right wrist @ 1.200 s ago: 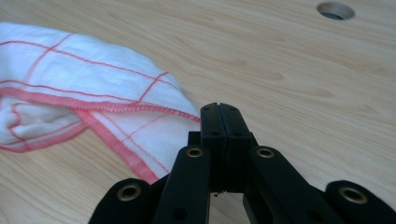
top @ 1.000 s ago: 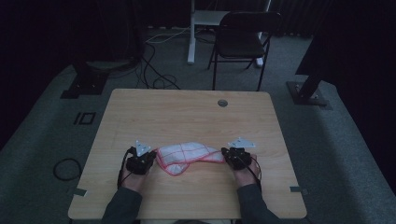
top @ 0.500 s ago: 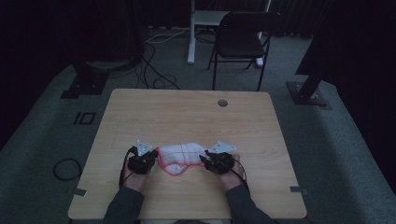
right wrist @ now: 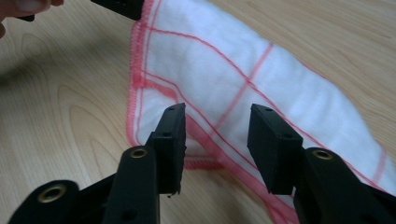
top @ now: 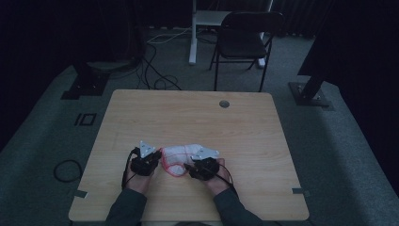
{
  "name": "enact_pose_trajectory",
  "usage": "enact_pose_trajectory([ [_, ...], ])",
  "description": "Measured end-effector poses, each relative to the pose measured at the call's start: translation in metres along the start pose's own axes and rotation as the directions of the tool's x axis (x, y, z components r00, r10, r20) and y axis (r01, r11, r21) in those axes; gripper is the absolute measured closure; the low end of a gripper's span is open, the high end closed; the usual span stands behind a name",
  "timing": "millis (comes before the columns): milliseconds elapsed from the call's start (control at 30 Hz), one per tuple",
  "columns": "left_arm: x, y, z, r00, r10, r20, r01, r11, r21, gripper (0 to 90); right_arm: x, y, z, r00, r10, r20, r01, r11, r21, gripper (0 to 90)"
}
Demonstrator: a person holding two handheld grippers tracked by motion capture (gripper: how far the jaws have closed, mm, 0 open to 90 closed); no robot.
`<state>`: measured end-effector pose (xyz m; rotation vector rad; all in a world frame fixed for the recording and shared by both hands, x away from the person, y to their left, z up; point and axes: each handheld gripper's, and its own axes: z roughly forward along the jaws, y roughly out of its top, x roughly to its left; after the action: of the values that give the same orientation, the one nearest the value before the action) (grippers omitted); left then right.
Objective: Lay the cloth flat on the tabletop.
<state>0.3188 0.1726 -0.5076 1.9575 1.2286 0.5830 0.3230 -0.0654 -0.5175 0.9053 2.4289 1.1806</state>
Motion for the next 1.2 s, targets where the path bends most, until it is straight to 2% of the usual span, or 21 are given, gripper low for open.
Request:
enact_pose_trajectory([
  [167, -0.004, 0.001, -0.001, 0.9999, 0.011, 0.008, -0.011, 0.9999, -0.009, 88.5, 0.003, 0.003, 0.009, 0.9998, -0.018, 0.011, 0.018, 1.000, 0.020, 57.2],
  [233, -0.005, 0.001, -0.002, 0.9998, 0.020, 0.010, -0.019, 0.9997, -0.014, 88.5, 0.003, 0.006, 0.014, 0.9991, -0.031, 0.028, 0.030, 0.999, 0.040, 83.5],
  [300, -0.005, 0.001, -0.002, 0.9997, 0.021, 0.010, -0.021, 0.9997, -0.016, 88.6, 0.000, 0.007, 0.012, 0.9987, -0.024, 0.045, 0.022, 0.999, 0.036, 86.8],
  [367, -0.005, 0.001, -0.002, 0.9997, 0.021, 0.010, -0.021, 0.9996, -0.017, 88.6, -0.002, 0.008, 0.010, 0.9985, -0.019, 0.051, 0.018, 0.999, 0.031, 87.2],
  [500, -0.004, 0.000, -0.003, 0.9996, 0.025, 0.010, -0.025, 0.9995, -0.019, 88.6, -0.014, 0.011, 0.000, 0.9974, 0.017, 0.071, -0.017, 1.000, 0.004, 87.5],
  [533, -0.004, 0.000, -0.004, 0.9996, 0.026, 0.011, -0.026, 0.9995, -0.020, 88.6, -0.021, 0.012, -0.006, 0.9956, 0.037, 0.086, -0.037, 0.999, -0.008, 87.5],
  [567, -0.004, 0.000, -0.004, 0.9996, 0.026, 0.009, -0.025, 0.9994, -0.022, 88.6, -0.021, 0.012, -0.006, 0.9956, 0.037, 0.086, -0.037, 0.999, -0.008, 87.5],
  [600, -0.003, 0.001, -0.005, 0.9996, 0.027, 0.009, -0.027, 0.9994, -0.022, 88.6, -0.029, 0.013, -0.012, 0.9928, 0.057, 0.105, -0.055, 0.998, -0.019, 87.6],
  [633, -0.003, 0.001, -0.005, 0.9996, 0.028, 0.010, -0.027, 0.9994, -0.023, 88.6, -0.029, 0.013, -0.012, 0.9928, 0.057, 0.105, -0.055, 0.998, -0.019, 87.6],
  [800, -0.002, 0.002, -0.007, 0.9994, 0.034, 0.007, -0.034, 0.9989, -0.033, 88.6, -0.050, 0.013, -0.027, 0.9837, 0.106, 0.145, -0.102, 0.994, -0.036, 87.7],
  [833, -0.002, 0.003, -0.008, 0.9993, 0.037, 0.007, -0.037, 0.9987, -0.036, 88.6, -0.056, 0.012, -0.031, 0.9798, 0.124, 0.157, -0.119, 0.992, -0.040, 87.8],
  [900, -0.002, 0.004, -0.009, 0.9992, 0.041, 0.006, -0.040, 0.9983, -0.041, 88.6, -0.060, 0.011, -0.032, 0.9782, 0.129, 0.162, -0.124, 0.991, -0.040, 87.7],
  [967, -0.002, 0.004, -0.010, 0.9991, 0.041, -0.001, -0.041, 0.9980, -0.047, 88.6, -0.070, 0.007, -0.037, 0.9703, 0.157, 0.183, -0.152, 0.987, -0.041, 87.8],
  [1000, -0.001, 0.004, -0.011, 0.9993, 0.038, -0.003, -0.038, 0.9980, -0.051, 88.6, -0.070, 0.007, -0.037, 0.9703, 0.157, 0.183, -0.152, 0.987, -0.041, 87.8],
  [1033, 0.000, 0.005, -0.012, 0.9993, 0.038, -0.004, -0.038, 0.9979, -0.053, 88.6, -0.076, 0.004, -0.040, 0.9639, 0.184, 0.193, -0.179, 0.983, -0.045, 87.8],
  [1067, 0.001, 0.005, -0.012, 0.9994, 0.034, -0.009, -0.034, 0.9979, -0.055, 88.6, -0.076, 0.004, -0.040, 0.9639, 0.184, 0.193, -0.179, 0.983, -0.045, 87.8],
  [1100, 0.002, 0.005, -0.013, 0.9994, 0.033, -0.011, -0.034, 0.9980, -0.054, 88.6, -0.083, 0.000, -0.042, 0.9576, 0.204, 0.204, -0.199, 0.979, -0.045, 87.8],
  [1133, 0.004, 0.005, -0.014, 0.9994, 0.031, -0.014, -0.032, 0.9980, -0.055, 88.6, -0.083, 0.000, -0.042, 0.9576, 0.204, 0.204, -0.199, 0.979, -0.045, 87.8],
  [1200, 0.006, 0.004, -0.015, 0.9995, 0.025, -0.021, -0.026, 0.9980, -0.058, 88.6, -0.091, -0.006, -0.046, 0.9483, 0.228, 0.221, -0.224, 0.974, -0.044, 87.8],
])
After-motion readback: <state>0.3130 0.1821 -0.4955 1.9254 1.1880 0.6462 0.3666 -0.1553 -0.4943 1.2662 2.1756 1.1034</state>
